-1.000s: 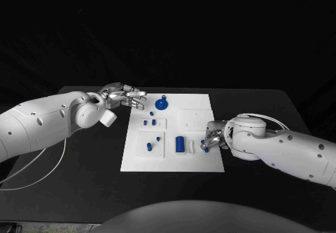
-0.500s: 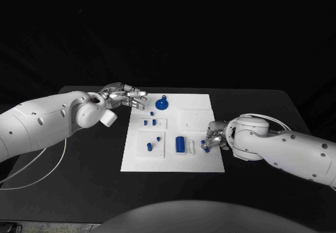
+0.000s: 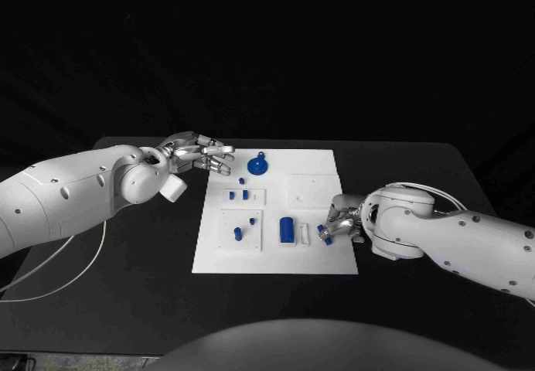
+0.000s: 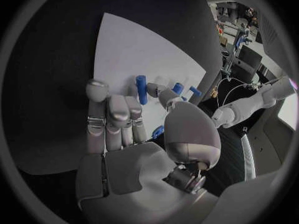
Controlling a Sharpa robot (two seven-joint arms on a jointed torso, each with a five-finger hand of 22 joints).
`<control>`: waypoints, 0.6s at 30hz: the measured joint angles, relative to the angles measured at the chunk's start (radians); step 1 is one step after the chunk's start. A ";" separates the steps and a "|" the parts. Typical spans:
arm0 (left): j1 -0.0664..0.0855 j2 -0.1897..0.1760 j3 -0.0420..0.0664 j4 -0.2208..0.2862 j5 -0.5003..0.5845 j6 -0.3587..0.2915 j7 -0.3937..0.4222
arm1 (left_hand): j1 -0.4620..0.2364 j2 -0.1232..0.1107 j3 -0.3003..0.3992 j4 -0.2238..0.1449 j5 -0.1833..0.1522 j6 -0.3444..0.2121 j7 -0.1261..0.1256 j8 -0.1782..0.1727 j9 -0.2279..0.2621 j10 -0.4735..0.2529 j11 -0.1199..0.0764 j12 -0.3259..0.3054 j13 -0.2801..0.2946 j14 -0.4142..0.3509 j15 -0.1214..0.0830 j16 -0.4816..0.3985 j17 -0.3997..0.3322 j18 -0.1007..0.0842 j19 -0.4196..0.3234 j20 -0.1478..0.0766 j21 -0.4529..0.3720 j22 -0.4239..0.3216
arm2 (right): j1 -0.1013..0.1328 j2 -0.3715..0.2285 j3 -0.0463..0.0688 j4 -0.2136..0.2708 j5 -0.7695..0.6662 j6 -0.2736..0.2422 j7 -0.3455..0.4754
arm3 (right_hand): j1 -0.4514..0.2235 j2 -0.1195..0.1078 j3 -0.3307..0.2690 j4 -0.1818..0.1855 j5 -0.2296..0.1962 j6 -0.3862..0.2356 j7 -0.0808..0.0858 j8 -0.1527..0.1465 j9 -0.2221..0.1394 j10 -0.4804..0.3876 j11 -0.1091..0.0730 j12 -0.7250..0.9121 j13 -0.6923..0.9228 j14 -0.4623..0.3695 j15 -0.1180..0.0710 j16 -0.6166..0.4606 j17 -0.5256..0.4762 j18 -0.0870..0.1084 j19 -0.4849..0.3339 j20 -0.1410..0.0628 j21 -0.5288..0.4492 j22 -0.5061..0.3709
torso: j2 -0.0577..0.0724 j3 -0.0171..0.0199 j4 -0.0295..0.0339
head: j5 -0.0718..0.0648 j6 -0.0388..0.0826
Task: Assemble the parts on the task board
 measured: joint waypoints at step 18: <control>0.000 0.001 0.000 0.000 -0.002 0.006 -0.003 | 0.000 0.000 0.000 0.000 0.000 0.000 0.000 0.000 0.000 0.000 0.000 0.000 0.000 0.000 0.000 0.000 0.000 0.000 0.000 0.000 0.000 0.000 | 0.002 0.032 0.035 0.015 0.063 -0.001 -0.009 | 0.000 0.000 0.000 0.000 0.000 0.004 -0.004 -0.001 -0.002 0.000 0.000 0.000 0.000 0.000 0.000 -0.004 -0.002 0.000 0.000 0.000 0.000 -0.001 | 0.001 0.0001 0.0000 | 0.003 0.000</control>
